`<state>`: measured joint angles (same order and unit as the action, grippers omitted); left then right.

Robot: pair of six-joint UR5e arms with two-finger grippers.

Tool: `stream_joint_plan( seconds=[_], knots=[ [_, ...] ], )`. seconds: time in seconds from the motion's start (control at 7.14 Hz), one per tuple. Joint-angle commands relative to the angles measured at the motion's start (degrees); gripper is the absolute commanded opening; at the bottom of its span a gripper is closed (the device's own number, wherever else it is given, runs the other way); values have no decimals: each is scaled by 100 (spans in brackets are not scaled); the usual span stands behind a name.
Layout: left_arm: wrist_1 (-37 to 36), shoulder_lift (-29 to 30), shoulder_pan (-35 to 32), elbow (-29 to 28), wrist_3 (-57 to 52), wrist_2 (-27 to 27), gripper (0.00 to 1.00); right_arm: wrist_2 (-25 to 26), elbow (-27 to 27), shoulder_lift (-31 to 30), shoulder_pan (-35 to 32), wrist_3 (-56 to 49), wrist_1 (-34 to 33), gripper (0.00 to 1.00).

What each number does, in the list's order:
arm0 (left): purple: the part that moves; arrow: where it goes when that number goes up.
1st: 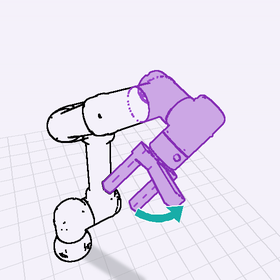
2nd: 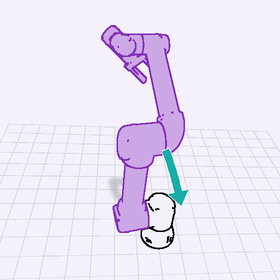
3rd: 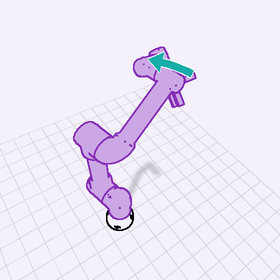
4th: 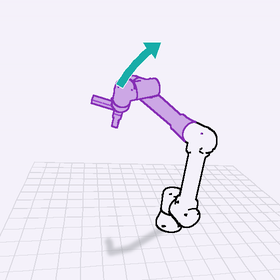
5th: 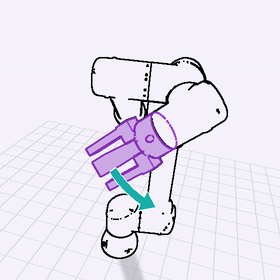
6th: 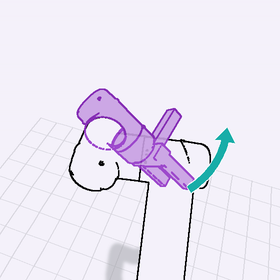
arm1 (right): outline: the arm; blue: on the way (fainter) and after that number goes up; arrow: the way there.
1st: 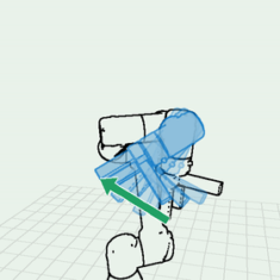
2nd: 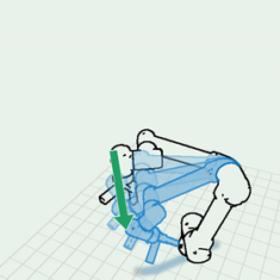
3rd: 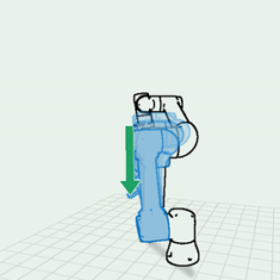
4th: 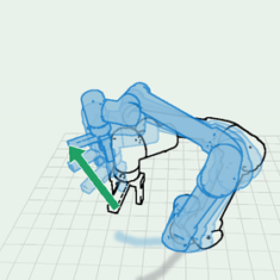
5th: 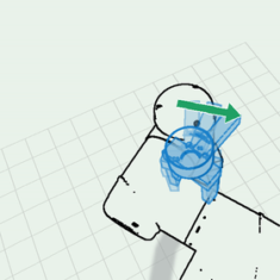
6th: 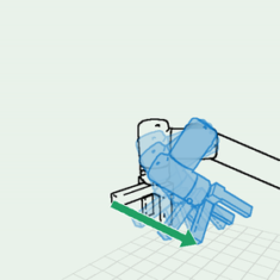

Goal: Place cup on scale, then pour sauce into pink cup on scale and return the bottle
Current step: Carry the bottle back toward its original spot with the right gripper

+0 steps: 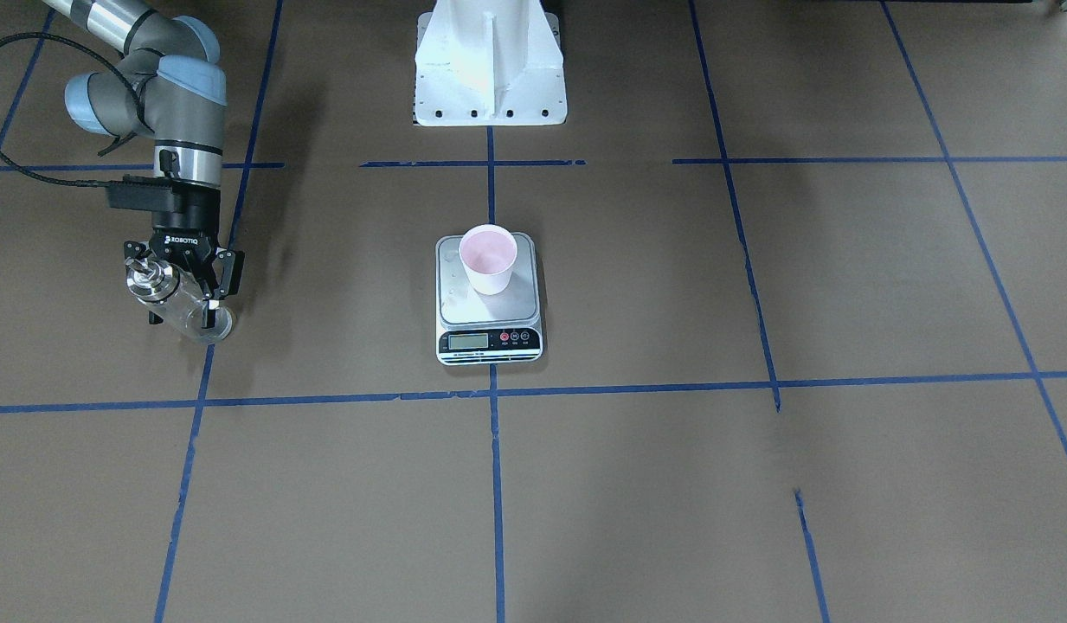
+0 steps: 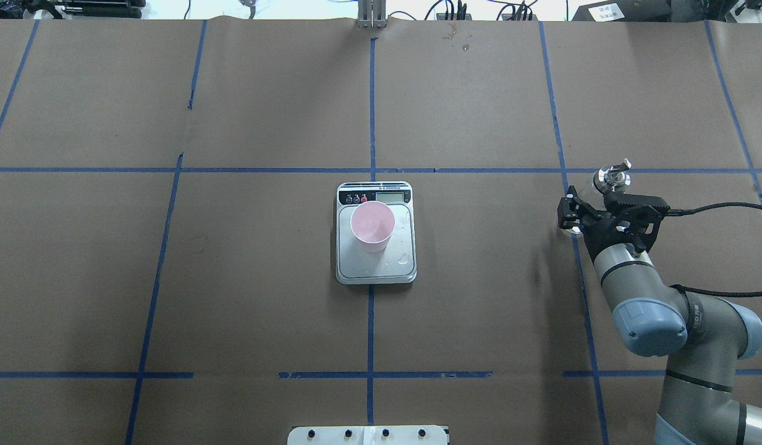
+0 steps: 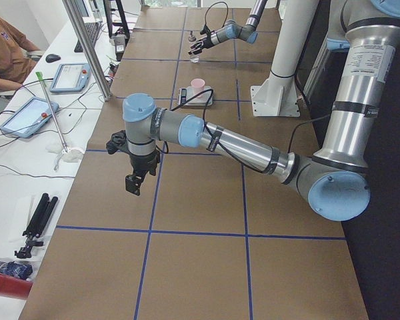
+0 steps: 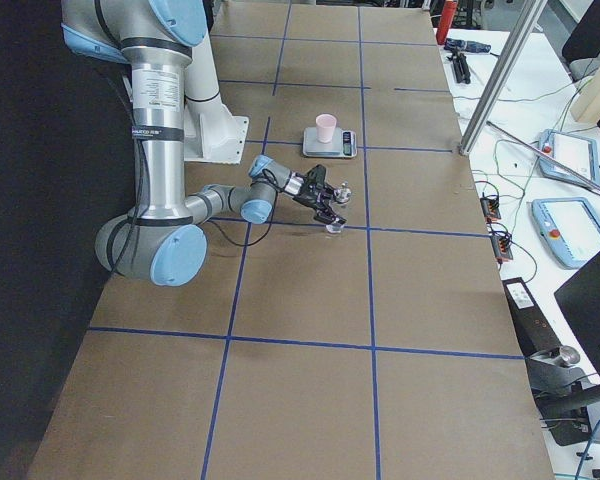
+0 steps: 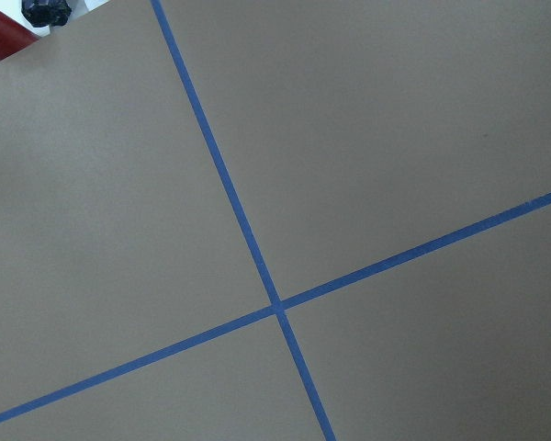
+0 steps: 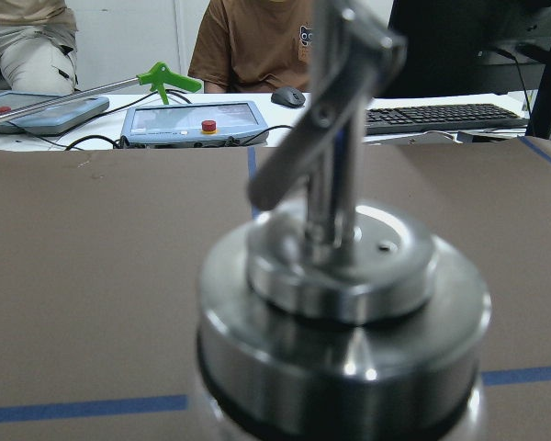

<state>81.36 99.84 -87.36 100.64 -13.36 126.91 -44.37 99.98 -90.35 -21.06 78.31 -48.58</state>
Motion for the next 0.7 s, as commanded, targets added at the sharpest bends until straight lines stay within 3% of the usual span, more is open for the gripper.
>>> stream_joint_plan(
  seconds=[0.0,0.14,0.28,0.56],
  knots=[
    [3,0,0,-9,0,0,100,-19,-5,0,22,0,7,2],
    [3,0,0,-9,0,0,100,-19,4,0,23,0,7,25],
    [3,9,0,-9,0,0,100,-10,-5,0,40,0,7,63],
    [3,9,0,-9,0,0,100,-19,4,0,40,-9,7,90]
  ],
)
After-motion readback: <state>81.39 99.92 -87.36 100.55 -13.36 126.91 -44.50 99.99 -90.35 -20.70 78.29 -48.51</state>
